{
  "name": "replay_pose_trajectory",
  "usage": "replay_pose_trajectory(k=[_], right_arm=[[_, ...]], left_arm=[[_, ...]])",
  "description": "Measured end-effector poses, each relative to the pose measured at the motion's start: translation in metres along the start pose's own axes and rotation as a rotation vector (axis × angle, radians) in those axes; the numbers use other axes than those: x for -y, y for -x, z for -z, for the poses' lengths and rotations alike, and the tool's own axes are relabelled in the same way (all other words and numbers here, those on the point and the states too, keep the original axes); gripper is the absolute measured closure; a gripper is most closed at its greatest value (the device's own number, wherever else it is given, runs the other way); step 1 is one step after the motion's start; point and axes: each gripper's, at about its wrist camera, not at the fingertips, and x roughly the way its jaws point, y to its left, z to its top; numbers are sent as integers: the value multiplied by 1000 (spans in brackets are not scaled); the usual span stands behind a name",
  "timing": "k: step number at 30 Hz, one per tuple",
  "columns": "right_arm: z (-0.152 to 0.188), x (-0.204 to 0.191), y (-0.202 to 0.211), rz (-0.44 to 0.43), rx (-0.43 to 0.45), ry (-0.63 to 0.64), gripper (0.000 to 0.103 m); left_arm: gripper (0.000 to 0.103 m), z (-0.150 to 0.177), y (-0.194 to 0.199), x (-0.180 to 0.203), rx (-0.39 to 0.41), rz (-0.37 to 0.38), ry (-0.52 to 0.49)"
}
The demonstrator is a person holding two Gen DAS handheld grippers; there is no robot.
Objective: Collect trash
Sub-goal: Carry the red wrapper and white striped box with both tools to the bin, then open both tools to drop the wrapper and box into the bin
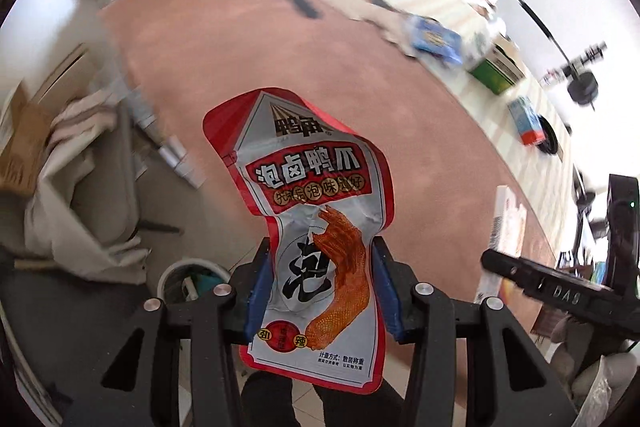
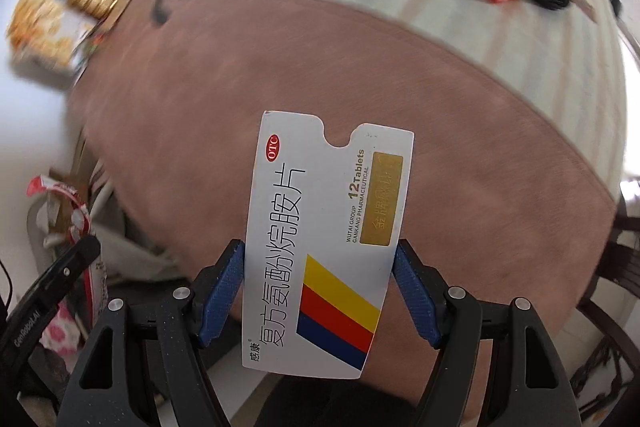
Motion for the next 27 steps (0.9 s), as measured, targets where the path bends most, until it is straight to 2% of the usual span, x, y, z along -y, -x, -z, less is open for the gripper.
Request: replay_pose_trajectory(k=[3, 7, 11, 14, 17, 19, 21, 22, 24, 25, 27], right_arm=[[27, -48, -17, -41, -40, 94, 27], [63, -112, -52, -74, -92, 215, 27], [96, -160, -112, -63, -148, 306, 27], [118, -180, -166, -43, -174, 351, 27], [135, -188, -234, -25, -212, 379, 27], [142, -189, -280, -24, -238, 372, 27], [148, -190, -329, -39, -289, 369, 27], [151, -189, -357, -47, -306, 354, 27], [155, -186, -397, -87, -357, 332, 26], [158, -184, -418, -97, -387, 322, 26], [161, -182, -453, -115, -422, 308, 0]], left_arm=[[60, 29, 11, -51, -2, -16, 75], [60, 65, -6, -108, -33, -19, 185], [60, 105, -54, -171, -98, -10, 299], [57, 134, -100, -221, -153, 13, 385], [54, 162, -155, -270, -202, 71, 482], [49, 181, -197, -302, -236, 88, 542], [31, 197, -227, -325, -262, 80, 568], [26, 203, -239, -335, -266, 74, 586], [4, 217, -261, -357, -265, 61, 622], [3, 222, -268, -364, -270, 52, 634], [3, 230, -279, -374, -278, 4, 642]])
